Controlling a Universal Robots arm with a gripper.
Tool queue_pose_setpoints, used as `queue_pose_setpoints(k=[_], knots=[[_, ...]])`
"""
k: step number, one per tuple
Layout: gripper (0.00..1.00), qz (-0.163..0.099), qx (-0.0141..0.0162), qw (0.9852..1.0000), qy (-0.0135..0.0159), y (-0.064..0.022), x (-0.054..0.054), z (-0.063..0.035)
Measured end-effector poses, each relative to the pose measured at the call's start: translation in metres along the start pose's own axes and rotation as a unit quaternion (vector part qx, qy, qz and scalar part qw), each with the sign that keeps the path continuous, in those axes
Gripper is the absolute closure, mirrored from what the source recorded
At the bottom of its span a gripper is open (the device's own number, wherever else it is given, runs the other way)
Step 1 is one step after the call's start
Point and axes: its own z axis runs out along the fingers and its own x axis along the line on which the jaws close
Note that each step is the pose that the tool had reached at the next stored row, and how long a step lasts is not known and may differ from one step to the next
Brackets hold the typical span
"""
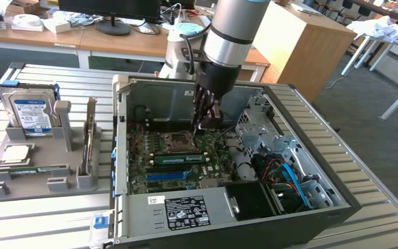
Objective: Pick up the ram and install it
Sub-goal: 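Insert the ram into the slot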
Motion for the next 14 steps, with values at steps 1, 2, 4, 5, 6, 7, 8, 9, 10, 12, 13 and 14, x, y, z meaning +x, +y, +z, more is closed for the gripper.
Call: queue_pose_setpoints(k=[1,2,4,5,6,7,8,9,10,12,13,14], knots=[[0.63,0.000,0.0000,1.0000,0.0000,0.0001,0.000,-0.0015],[0.63,0.000,0.0000,1.0000,0.0000,0.0001,0.000,-0.0031],[0.63,0.000,0.0000,1.0000,0.0000,0.0003,0.000,-0.0067],[0.63,0.000,0.0000,1.0000,0.0001,0.0003,0.000,-0.0085],[0.63,0.000,0.0000,1.0000,0.0001,0.0004,0.000,-0.0103],[0.63,0.000,0.0000,1.0000,0.0001,0.0005,0.000,-0.0120],[0.63,0.000,0.0000,1.0000,0.0000,0.0005,0.000,-0.0138],[0.63,0.000,0.0000,1.0000,0.0001,0.0006,0.000,-0.0158],[0.63,0.000,0.0000,1.0000,0.0001,0.0007,0.000,-0.0178],[0.63,0.000,0.0000,1.0000,0.0002,0.0009,-0.001,-0.0221],[0.63,0.000,0.0000,1.0000,0.0002,0.0010,-0.001,-0.0241],[0.63,0.000,0.0000,1.0000,0.0002,0.0010,-0.001,-0.0262]])
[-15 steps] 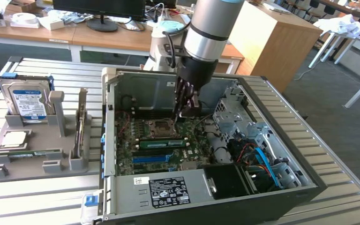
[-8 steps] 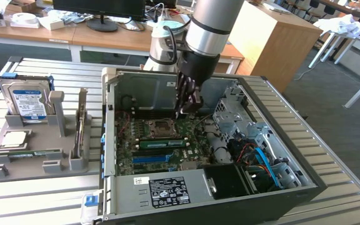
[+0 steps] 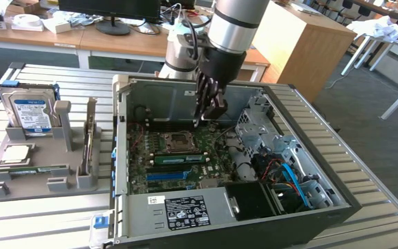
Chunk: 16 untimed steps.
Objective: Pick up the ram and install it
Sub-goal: 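Insert the ram into the slot, then press down the ram until it locks into place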
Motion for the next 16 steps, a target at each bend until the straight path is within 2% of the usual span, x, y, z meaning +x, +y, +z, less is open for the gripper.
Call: queue_pose_setpoints(k=[3,16], knots=[[0.63,0.000,0.0000,1.0000,0.0001,0.0002,-0.0001,-0.0051],[0.63,0.000,0.0000,1.0000,0.0001,0.0002,-0.0001,-0.0052]])
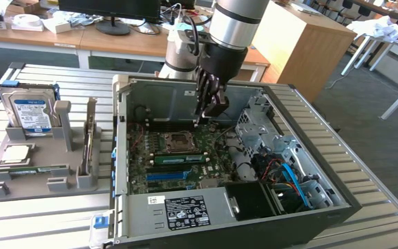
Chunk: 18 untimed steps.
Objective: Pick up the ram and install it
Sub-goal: 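Press down the ram until it locks into place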
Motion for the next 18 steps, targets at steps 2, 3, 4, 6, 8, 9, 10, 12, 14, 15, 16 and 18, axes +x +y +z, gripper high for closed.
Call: queue_pose_setpoints(k=[2,3,4,6,8,9,10,12,14,15,16,18], knots=[[0.64,0.000,0.0000,1.0000,0.0000,0.0000,0.0000,0.0000],[0.71,0.000,0.0000,1.0000,0.0000,0.0000,0.0000,0.0000],[0.71,0.000,0.0000,1.0000,0.0000,0.0000,0.0000,0.0000],[0.83,0.000,0.0000,1.0000,0.0000,0.0000,0.0000,0.0000],[0.89,0.000,0.0000,1.0000,0.0000,0.0000,0.0000,0.0000],[0.90,0.000,0.0000,1.0000,0.0000,0.0000,0.0000,0.0000],[0.90,0.000,0.0000,1.0000,0.0000,0.0000,0.0000,0.0000],[0.90,0.000,0.0000,1.0000,0.0000,0.0000,0.0000,0.0000],[0.90,0.000,0.0000,1.0000,0.0000,0.0000,0.0000,0.0000],[0.90,0.000,0.0000,1.0000,0.0000,0.0000,0.0000,0.0000],[0.90,0.000,0.0000,1.0000,0.0000,0.0000,0.0000,0.0000],[0.90,0.000,0.0000,1.0000,0.0000,0.0000,0.0000,0.0000]])
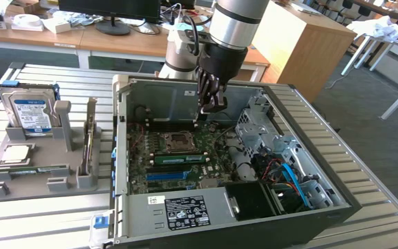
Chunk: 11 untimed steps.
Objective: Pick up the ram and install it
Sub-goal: 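Press down the ram until it locks into place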
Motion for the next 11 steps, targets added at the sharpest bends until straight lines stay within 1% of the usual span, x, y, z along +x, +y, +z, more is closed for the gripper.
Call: queue_pose_setpoints(k=[6,9,10,11], knots=[[0.90,0.000,0.0000,1.0000,0.0000,-0.0009,0.0000,0.0000],[0.90,0.000,0.0000,1.0000,0.0000,-0.0049,-0.0001,-0.0002],[0.90,0.000,0.0000,1.0000,0.0000,-0.0079,-0.0001,-0.0003],[0.90,0.000,0.0000,1.0000,0.0000,-0.0092,-0.0001,-0.0003]])
